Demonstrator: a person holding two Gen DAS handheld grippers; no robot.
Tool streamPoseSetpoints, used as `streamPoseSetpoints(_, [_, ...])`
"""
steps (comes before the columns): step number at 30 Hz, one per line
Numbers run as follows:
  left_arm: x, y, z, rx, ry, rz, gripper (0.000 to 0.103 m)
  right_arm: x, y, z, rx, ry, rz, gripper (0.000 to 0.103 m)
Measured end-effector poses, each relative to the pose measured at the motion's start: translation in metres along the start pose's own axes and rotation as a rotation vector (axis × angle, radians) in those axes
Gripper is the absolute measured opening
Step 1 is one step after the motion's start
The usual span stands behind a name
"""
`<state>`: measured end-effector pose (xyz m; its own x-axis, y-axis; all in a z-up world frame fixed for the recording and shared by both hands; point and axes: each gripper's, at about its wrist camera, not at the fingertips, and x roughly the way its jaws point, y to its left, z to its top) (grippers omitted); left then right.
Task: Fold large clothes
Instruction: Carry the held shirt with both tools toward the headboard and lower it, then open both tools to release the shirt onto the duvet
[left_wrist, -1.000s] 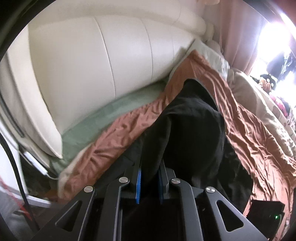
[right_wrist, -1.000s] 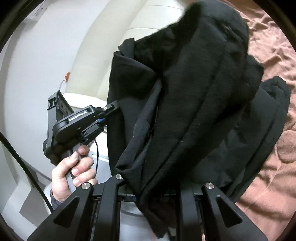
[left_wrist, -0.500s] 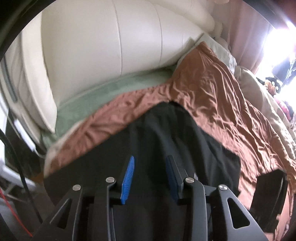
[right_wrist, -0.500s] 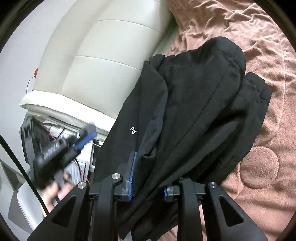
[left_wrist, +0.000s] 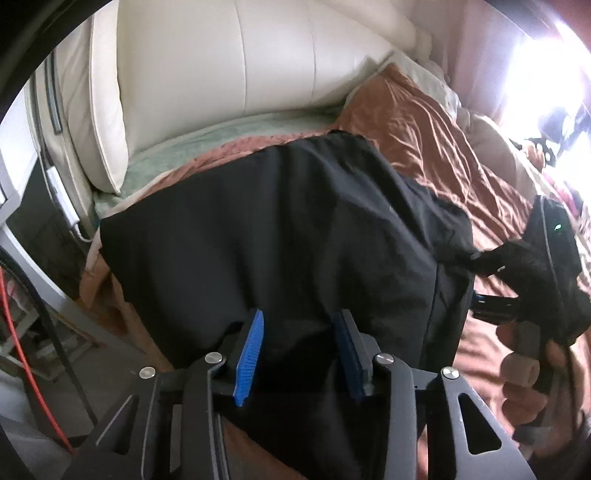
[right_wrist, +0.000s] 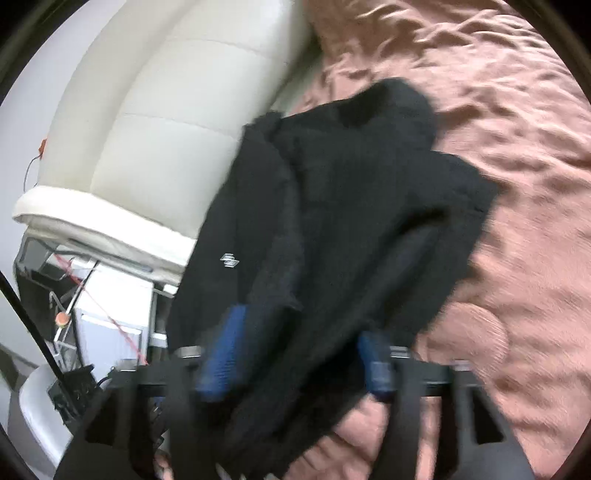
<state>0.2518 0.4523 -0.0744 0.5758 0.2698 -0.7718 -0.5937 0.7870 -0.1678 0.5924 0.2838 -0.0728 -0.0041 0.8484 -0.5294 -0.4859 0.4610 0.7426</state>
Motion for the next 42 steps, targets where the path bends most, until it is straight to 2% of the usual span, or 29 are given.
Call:
streamPoseSetpoints(5, [-0.014, 0.003, -0.015, -0.027, -0.011, -0.031, 0.043, -0.036, -0.003, -0.007, -0.005, -0.057, -0.089, 0.07])
streamPoseSetpoints(8, [-0.026, -0.003, -0.022, -0.006, -0.008, -0.034, 0.043, -0.056, 0.024, -0.007, -0.096, -0.115, -0.173, 0.07])
streamPoseSetpoints(11, [-0.037, -0.005, -0.023, -0.005, -0.02, -0.045, 0.043, -0.069, 0.057, -0.01, -0.19, -0.156, -0.199, 0.07])
streamPoseSetpoints(16, [-0.041, -0.005, -0.014, -0.015, -0.054, -0.041, 0.043, -0.06, 0.107, -0.023, -0.361, -0.145, -0.177, 0.07])
streamPoseSetpoints(20, [-0.028, -0.004, -0.005, -0.02, -0.047, 0.004, 0.043, -0.036, 0.133, -0.035, -0.498, -0.11, -0.234, 0.056])
streamPoseSetpoints(22, [-0.021, -0.003, -0.004, -0.036, -0.036, 0.001, 0.043, -0.028, 0.136, -0.039, -0.54, -0.096, -0.257, 0.056])
streamPoseSetpoints(28, [-0.006, -0.004, -0.013, -0.034, -0.015, 0.003, 0.043, 0.003, 0.113, -0.042, -0.531, -0.005, -0.352, 0.056])
streamPoseSetpoints(32, [-0.006, -0.006, -0.02, -0.035, -0.003, 0.006, 0.043, 0.001, 0.107, -0.048, -0.514, 0.006, -0.406, 0.055])
streamPoseSetpoints(37, [-0.018, -0.013, -0.026, -0.022, 0.009, 0.0, 0.043, -0.023, 0.102, -0.052, -0.453, 0.013, -0.407, 0.055])
streamPoseSetpoints(42, [-0.038, -0.018, -0.017, -0.037, 0.0, -0.052, 0.043, -0.066, 0.101, -0.065, -0.422, -0.018, -0.45, 0.056])
